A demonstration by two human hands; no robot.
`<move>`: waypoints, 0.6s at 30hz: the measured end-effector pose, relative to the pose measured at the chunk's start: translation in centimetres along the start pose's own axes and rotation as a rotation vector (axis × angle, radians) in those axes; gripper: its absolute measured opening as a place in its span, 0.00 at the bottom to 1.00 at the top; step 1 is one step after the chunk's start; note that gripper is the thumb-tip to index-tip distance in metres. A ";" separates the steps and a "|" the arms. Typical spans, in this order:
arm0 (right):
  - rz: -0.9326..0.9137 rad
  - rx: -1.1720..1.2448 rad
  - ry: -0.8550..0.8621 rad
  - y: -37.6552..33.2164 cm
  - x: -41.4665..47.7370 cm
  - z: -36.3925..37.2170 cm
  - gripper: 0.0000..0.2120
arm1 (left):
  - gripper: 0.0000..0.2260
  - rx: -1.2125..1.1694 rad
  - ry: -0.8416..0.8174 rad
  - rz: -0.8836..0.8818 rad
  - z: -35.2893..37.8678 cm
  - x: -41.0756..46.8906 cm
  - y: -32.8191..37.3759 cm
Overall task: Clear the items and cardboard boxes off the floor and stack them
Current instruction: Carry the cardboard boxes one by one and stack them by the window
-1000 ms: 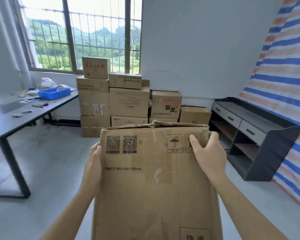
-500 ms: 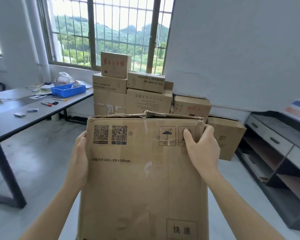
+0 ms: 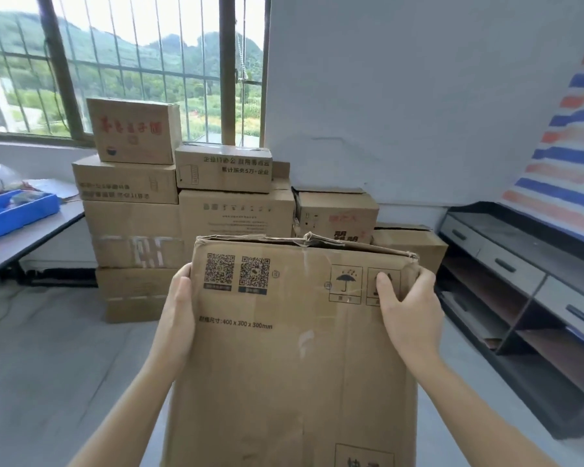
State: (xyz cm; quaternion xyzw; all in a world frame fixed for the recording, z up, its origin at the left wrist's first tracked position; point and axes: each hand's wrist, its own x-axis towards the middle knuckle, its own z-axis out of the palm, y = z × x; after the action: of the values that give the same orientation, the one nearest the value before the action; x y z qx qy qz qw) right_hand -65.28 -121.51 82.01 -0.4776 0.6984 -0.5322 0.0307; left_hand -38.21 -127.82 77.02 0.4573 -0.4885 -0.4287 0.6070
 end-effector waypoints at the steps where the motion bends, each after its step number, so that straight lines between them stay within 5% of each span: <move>1: 0.006 -0.006 0.017 0.7 1.4 0.9 0.20 | 0.21 -0.007 -0.014 -0.002 1.1 1.9 -0.7; 9: 0.051 -0.028 0.067 6.5 16.3 7.7 0.15 | 0.26 -0.037 -0.119 -0.013 11.9 17.5 -5.7; 18: -0.125 -0.073 0.144 7.2 34.5 16.0 0.17 | 0.27 -0.102 -0.086 0.123 20.9 35.2 -6.6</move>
State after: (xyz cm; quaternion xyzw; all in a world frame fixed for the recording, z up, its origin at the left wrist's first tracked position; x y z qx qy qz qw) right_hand -79.76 -157.22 85.62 -0.4815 0.6865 -0.5403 -0.0704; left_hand -53.86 -166.12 79.80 0.3760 -0.5190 -0.4341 0.6331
